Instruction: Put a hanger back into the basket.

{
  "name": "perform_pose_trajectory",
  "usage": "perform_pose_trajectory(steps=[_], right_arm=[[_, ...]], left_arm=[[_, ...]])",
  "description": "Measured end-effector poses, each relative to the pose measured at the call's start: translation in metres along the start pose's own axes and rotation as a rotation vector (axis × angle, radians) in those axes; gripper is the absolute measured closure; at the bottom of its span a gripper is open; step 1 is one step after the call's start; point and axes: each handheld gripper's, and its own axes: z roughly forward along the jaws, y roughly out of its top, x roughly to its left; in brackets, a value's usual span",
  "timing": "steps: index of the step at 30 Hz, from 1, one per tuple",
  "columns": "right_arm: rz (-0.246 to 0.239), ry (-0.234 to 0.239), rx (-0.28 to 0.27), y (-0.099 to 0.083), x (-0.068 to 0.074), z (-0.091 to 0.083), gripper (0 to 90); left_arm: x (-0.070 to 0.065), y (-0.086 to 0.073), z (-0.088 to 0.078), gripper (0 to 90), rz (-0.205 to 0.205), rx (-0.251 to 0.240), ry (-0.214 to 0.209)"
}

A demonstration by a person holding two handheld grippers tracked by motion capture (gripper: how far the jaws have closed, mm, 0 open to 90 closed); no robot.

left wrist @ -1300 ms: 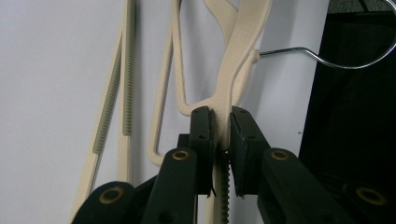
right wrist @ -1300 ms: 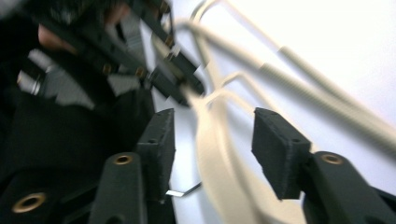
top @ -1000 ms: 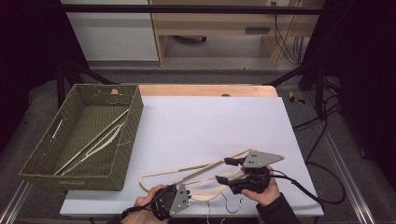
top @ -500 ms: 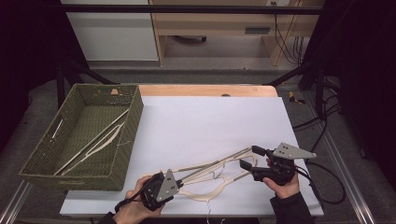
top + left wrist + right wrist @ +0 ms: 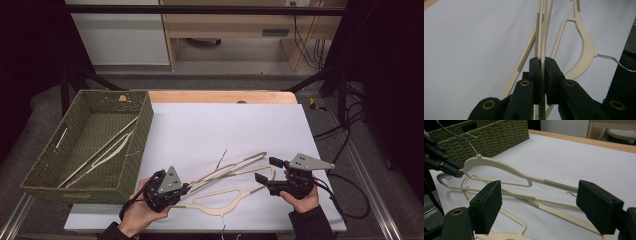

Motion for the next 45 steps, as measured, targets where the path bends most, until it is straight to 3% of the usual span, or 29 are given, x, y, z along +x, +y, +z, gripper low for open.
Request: perform_pose_trajectory(steps=[7, 14, 19, 21, 22, 23, 24, 26, 28, 32, 39, 45], right_arm=[[-0.007, 0.055, 0.017, -0.002, 0.006, 0.008, 22.0], [-0.015, 0.06, 0.043, -0.004, 0.008, 0.015, 22.5], [-0.017, 0.057, 0.032, -0.003, 0.008, 0.013, 22.8], [-0.016, 0.056, 0.031, -0.003, 0.007, 0.012, 22.9], [-0.016, 0.052, 0.029, -0.003, 0.007, 0.011, 22.9], [-0.016, 0.052, 0.029, -0.003, 0.007, 0.011, 22.9], [-0.019, 0.052, 0.028, -0.002, 0.007, 0.01, 22.9], [-0.02, 0.049, 0.023, -0.002, 0.007, 0.009, 22.9], [-0.022, 0.044, 0.019, -0.001, 0.006, 0.007, 22.8], [-0.02, 0.04, 0.007, 0.0, 0.005, 0.002, 22.8], [-0.021, 0.036, -0.002, 0.001, 0.003, -0.001, 22.8], [-0.016, 0.03, -0.004, 0.002, 0.003, -0.002, 22.5]], left_arm=[[0.001, 0.001, 0.0, 85.2, -0.011, 0.006, -0.015], [0.005, 0.0, 0.004, 83.1, -0.043, 0.009, -0.007], [0.003, 0.001, 0.008, 84.8, -0.037, 0.02, -0.016], [0.002, 0.002, 0.007, 85.2, -0.051, 0.002, -0.038], [0.002, 0.002, 0.004, 85.3, -0.063, -0.029, -0.054], [0.002, 0.002, 0.004, 85.3, -0.063, -0.029, -0.054], [0.002, 0.002, -0.003, 85.3, -0.068, -0.072, -0.05], [0.002, 0.003, -0.007, 85.3, -0.073, -0.091, -0.05], [0.003, 0.004, -0.019, 85.3, -0.073, -0.139, -0.031], [0.004, 0.005, -0.032, 85.4, -0.074, -0.181, -0.002], [0.012, 0.004, -0.053, 85.4, -0.106, -0.276, 0.015], [0.022, 0.006, -0.073, 85.4, -0.118, -0.32, 0.043]])
